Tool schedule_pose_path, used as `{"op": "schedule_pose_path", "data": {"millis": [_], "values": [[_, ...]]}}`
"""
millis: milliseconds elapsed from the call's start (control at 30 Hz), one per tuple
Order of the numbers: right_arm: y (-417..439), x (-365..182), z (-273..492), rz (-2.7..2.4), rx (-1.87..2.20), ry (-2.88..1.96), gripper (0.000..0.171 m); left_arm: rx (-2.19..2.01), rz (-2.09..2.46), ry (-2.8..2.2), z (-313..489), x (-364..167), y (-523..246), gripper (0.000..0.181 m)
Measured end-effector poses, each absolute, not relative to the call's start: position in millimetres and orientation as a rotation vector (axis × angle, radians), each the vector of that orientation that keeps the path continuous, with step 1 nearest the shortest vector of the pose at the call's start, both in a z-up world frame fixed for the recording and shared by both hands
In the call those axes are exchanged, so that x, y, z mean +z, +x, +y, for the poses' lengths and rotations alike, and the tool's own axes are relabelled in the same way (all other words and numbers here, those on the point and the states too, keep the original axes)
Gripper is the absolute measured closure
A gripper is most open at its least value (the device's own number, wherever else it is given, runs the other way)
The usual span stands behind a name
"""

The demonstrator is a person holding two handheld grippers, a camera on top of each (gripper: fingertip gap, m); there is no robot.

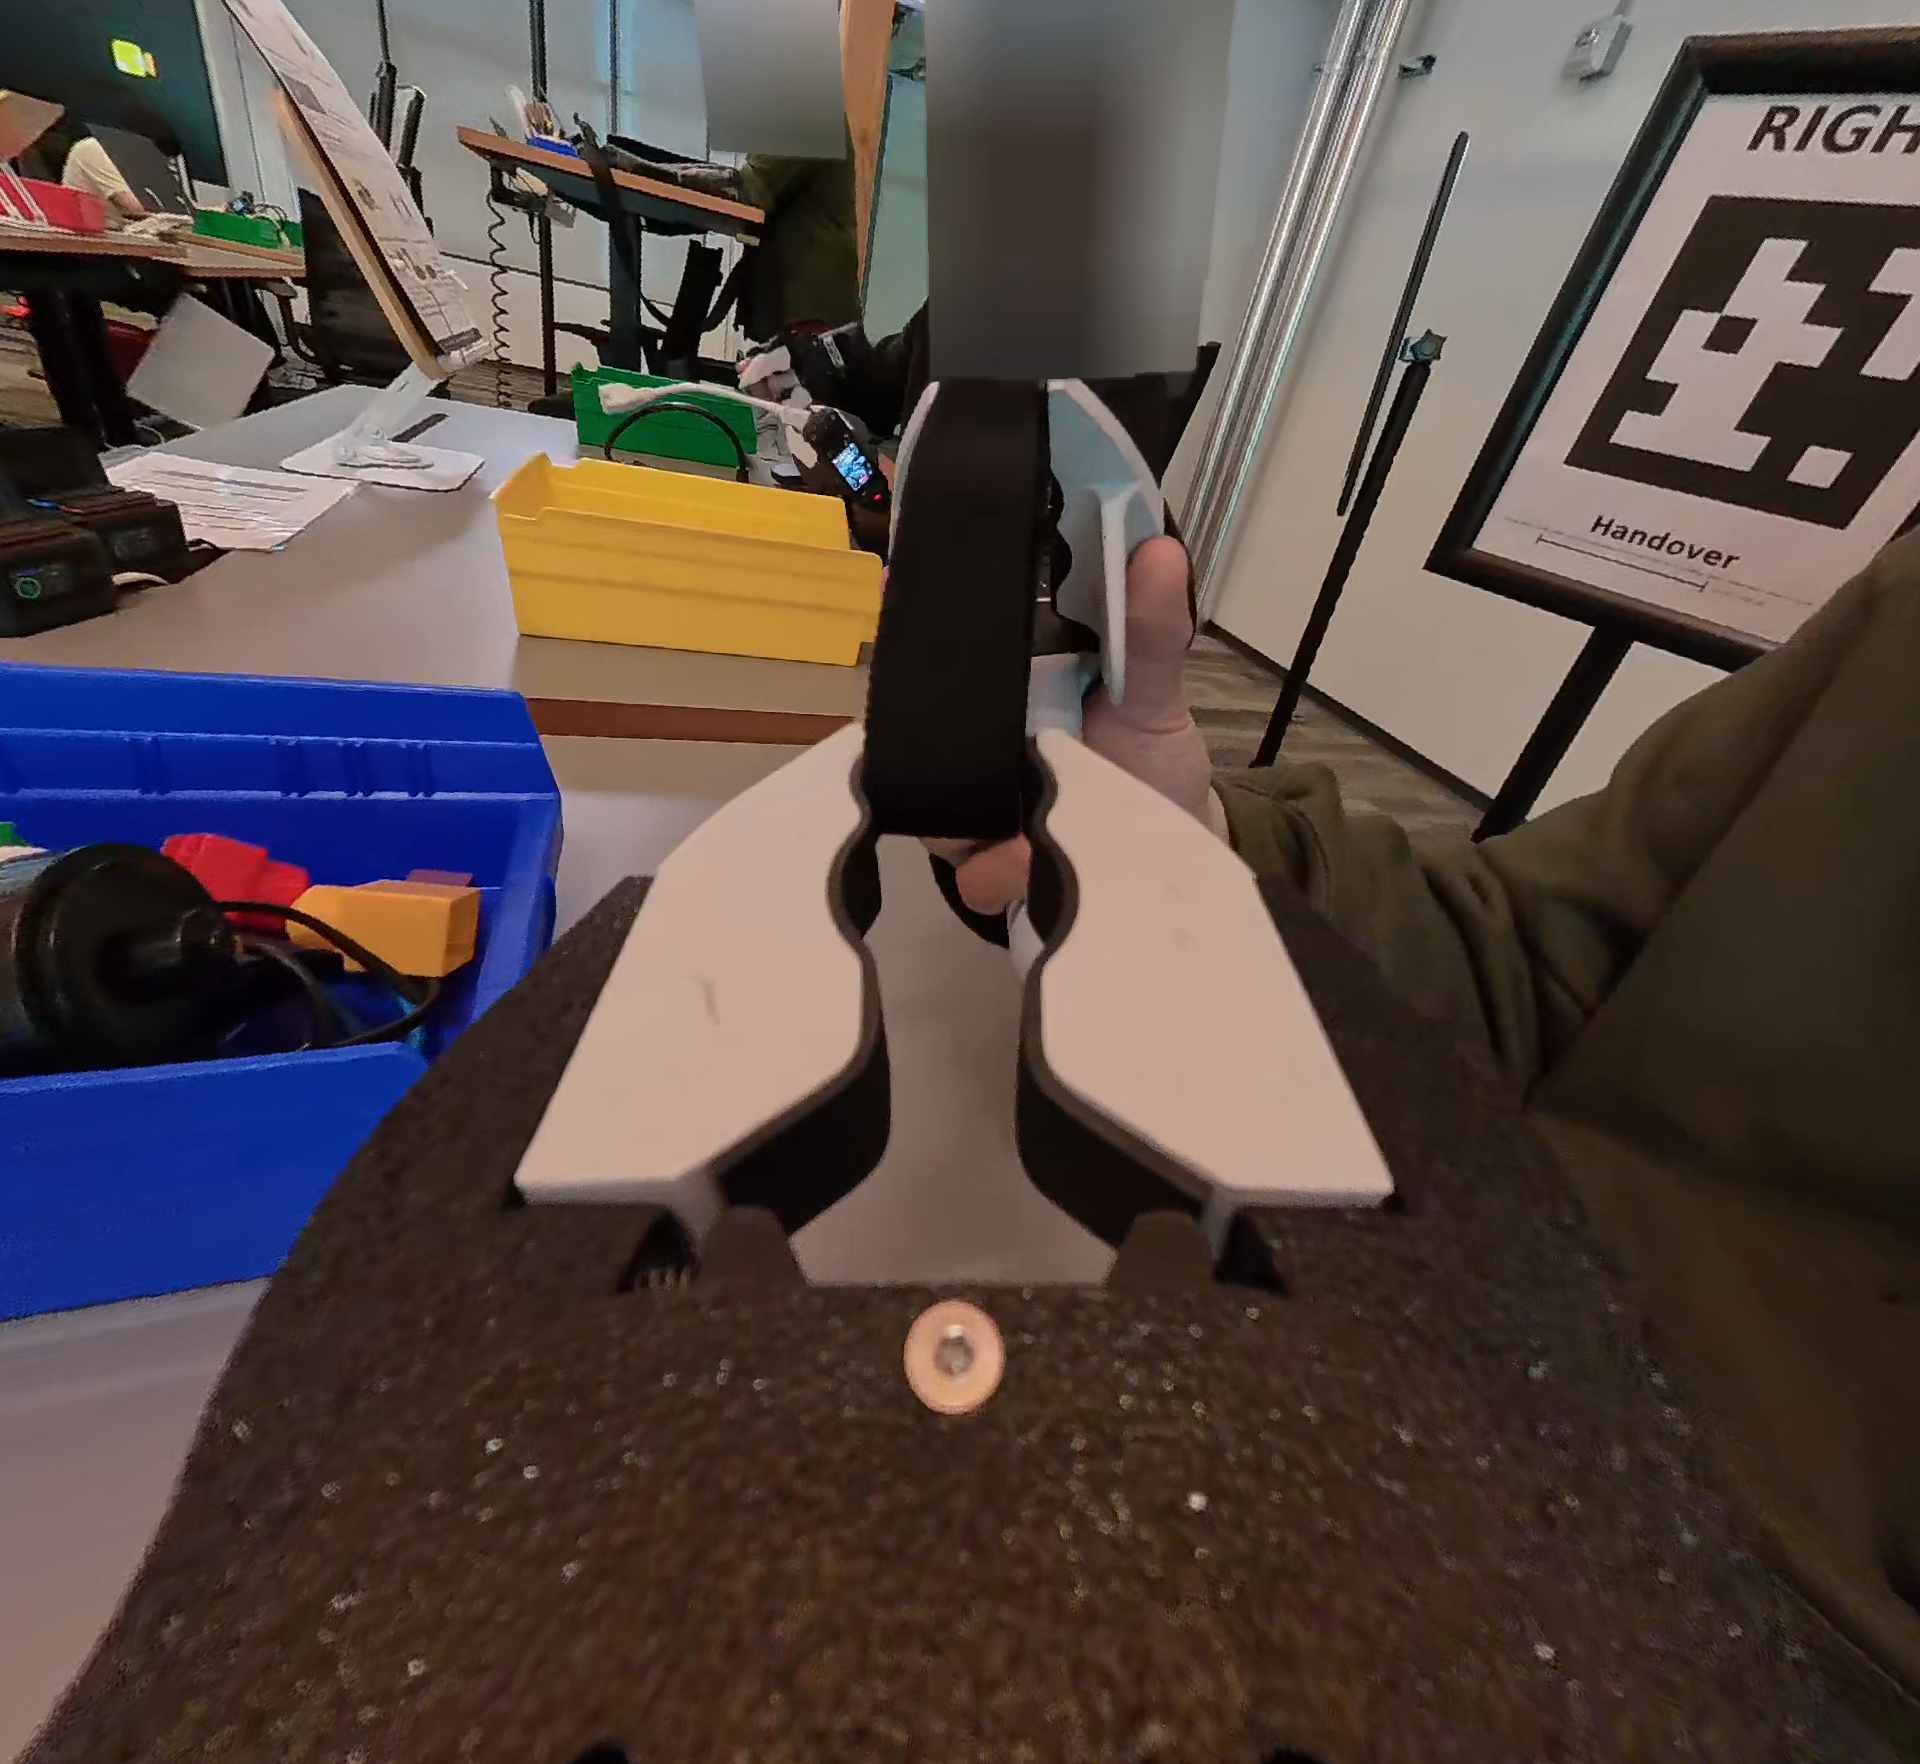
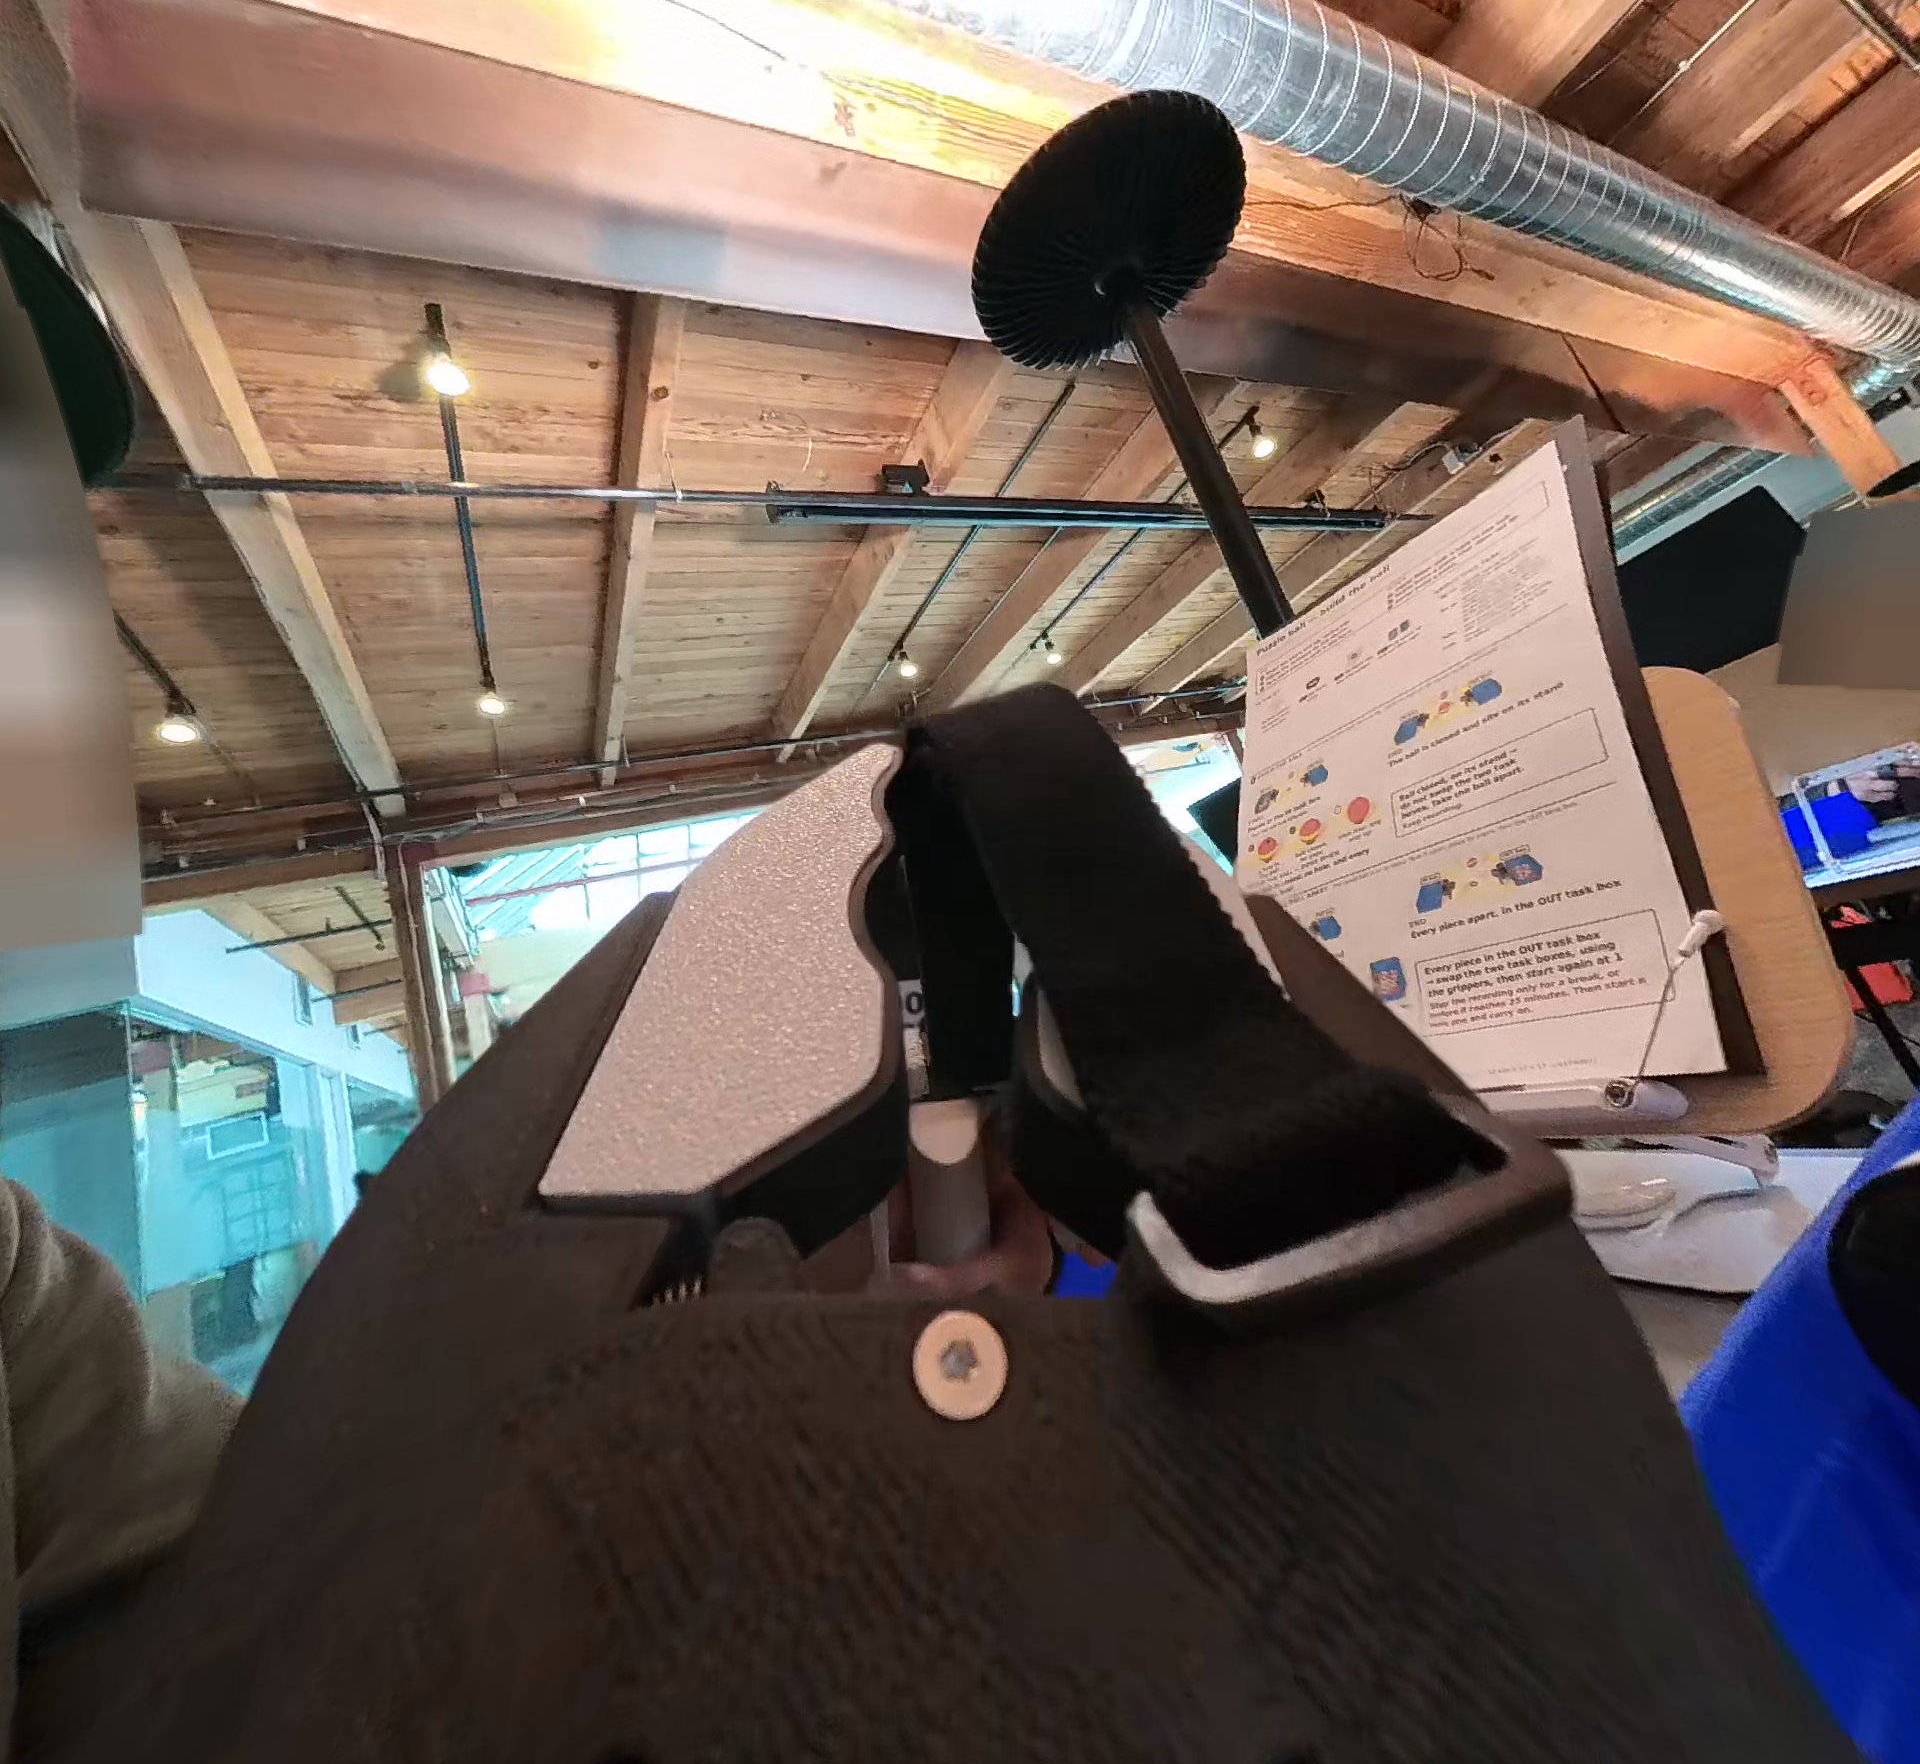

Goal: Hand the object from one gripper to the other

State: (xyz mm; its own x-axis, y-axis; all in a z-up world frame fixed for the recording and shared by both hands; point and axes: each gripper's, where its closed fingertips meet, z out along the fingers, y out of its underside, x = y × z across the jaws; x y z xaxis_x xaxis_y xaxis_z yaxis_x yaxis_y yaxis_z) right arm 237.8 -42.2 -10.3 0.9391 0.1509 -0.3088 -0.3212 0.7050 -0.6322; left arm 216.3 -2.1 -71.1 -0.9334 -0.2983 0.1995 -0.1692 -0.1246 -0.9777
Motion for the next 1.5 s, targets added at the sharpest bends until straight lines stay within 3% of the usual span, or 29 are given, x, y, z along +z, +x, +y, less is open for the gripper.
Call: {"op": "schedule_pose_path", "data": {"millis": [33,233,300,367,567,667,833,1033,1333,1433,1500], "values": [[237.9,-11.4,-41.3,0.239,0.248,-0.762,0.153,-2.222,2.015,-0.529,-0.8,-70.2,215.5,0.158],[243.7,-38.1,-27.3,0.226,0.132,-1.029,0.127,-2.107,1.926,-0.579,24.4,-59.4,224.2,0.159],[252.8,-67.8,-18.6,0.243,0.061,-1.27,0.1,-1.988,1.882,-0.622,41.5,-55.3,229.9,0.16],[266.3,-99.7,-19.7,0.277,-0.045,-1.493,0.086,-1.887,1.835,-0.662,58.6,-48.9,232.8,0.161],[299.4,-135.6,-34.4,0.364,-0.389,-1.748,0.078,-1.743,1.771,-0.757,79.2,-35.6,232.2,0.162],[284.1,-112.4,-16.5,0.238,-0.505,-1.66,0.083,-1.694,1.812,-0.792,73.5,-39.2,231.8,0.162],[237.9,-90.4,21.8,0.032,-0.552,-1.587,0.109,-1.619,1.867,-0.801,61.6,-45.2,231.2,0.163],[247.5,-87.4,18.8,0.056,-0.788,-1.587,0.158,-1.579,1.908,-0.765,50.3,-47.0,227.3,0.163],[247.3,-86.2,15.9,0.104,-0.603,-1.555,0.166,-1.648,1.894,-0.678,39.9,-38.6,219.3,0.157],[244.0,-71.9,9.1,0.191,-0.343,-1.414,0.167,-1.747,1.915,-0.617,30.2,-33.9,209.6,0.133],[239.6,-59.0,2.0,0.207,-0.186,-1.303,0.167,-1.765,1.989,-0.591,24.4,-42.4,205.8,0.129]]}}
